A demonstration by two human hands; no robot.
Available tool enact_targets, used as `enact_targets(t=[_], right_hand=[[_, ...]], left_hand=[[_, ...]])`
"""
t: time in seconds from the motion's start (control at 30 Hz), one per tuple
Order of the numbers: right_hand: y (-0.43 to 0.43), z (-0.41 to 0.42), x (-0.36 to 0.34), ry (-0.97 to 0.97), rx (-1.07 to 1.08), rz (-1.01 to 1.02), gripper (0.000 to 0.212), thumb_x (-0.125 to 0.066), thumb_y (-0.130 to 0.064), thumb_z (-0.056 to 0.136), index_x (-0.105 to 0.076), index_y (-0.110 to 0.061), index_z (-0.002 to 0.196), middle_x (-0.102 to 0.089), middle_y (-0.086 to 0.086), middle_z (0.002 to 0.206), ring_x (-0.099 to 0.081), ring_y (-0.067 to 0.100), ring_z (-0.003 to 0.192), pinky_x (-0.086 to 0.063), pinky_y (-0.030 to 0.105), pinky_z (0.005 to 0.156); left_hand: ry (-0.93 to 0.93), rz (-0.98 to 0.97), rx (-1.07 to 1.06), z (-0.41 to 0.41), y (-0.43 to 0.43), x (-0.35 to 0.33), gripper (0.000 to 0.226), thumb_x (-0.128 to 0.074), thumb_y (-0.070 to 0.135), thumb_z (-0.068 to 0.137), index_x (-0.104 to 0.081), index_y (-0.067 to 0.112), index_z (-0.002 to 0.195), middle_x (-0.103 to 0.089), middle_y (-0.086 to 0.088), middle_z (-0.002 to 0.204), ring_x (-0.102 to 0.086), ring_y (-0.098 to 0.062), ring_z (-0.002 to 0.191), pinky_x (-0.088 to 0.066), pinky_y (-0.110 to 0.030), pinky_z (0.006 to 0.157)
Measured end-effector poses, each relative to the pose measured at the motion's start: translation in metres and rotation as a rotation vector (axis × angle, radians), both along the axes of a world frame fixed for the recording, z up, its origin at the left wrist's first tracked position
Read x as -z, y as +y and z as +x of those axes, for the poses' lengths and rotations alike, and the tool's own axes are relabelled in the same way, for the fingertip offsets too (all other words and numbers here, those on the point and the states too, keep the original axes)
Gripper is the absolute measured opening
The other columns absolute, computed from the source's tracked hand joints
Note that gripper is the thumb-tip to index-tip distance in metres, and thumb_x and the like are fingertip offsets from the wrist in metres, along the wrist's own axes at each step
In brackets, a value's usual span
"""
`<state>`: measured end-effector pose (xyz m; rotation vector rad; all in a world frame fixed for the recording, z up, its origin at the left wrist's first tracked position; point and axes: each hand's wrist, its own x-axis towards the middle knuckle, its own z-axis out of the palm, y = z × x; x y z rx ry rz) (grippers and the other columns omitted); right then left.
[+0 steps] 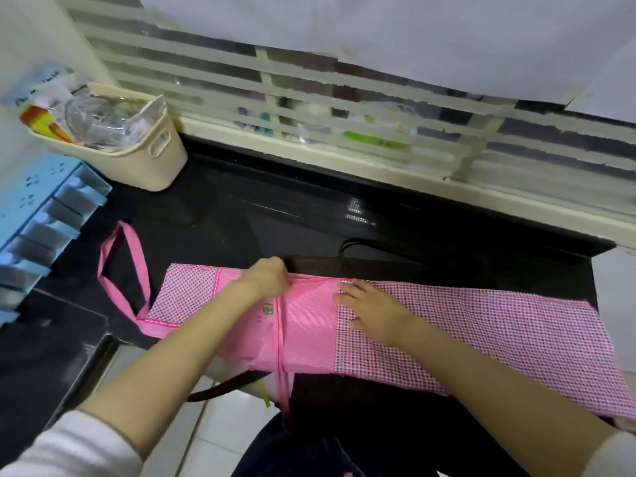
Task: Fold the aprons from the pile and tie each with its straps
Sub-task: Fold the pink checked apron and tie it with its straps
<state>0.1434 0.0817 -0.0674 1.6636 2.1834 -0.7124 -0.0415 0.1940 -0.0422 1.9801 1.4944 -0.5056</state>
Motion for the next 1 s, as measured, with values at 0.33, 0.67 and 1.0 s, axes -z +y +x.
enact_targets(t=[0.33,0.67,1.0], right_hand=[[0.003,-0.003,-0.007,0.006,0.007,-0.048,0.067,-0.048,-0.019,0.096,-0.01,-0.02,0.152,-0.003,0.0,0.16,-0.001,0.022,0.147,-0.004,0.032,0.117],[0.013,0.0,-0.012,0.018,-0.019,-0.16,0.076,-0.056,-0.017,0.091,-0.01,-0.019,0.152,-0.002,0.001,0.16,-0.002,0.022,0.146,-0.007,0.031,0.117],[0.009,0.001,-0.005,-0.003,0.018,-0.112,0.074,-0.056,-0.018,0.091,-0.014,-0.025,0.151,-0.005,-0.005,0.159,-0.005,0.02,0.146,-0.016,0.037,0.116]], left_hand=[[-0.809,-0.113,-0.607,0.037,0.052,-0.041,0.023,-0.05,-0.002,0.093,-0.054,0.01,0.074,-0.055,-0.004,0.064,-0.053,0.001,0.044,-0.044,-0.013,0.049],[-0.424,0.44,-0.291,0.027,0.007,-0.014,0.021,-0.053,0.016,0.089,-0.047,0.007,0.107,-0.05,-0.015,0.114,-0.05,-0.034,0.105,-0.039,-0.042,0.088],[-0.164,-0.07,-0.296,-0.033,-0.067,0.035,0.04,-0.039,0.034,0.1,-0.052,0.005,0.123,-0.058,-0.013,0.122,-0.054,-0.029,0.112,-0.04,-0.031,0.092]])
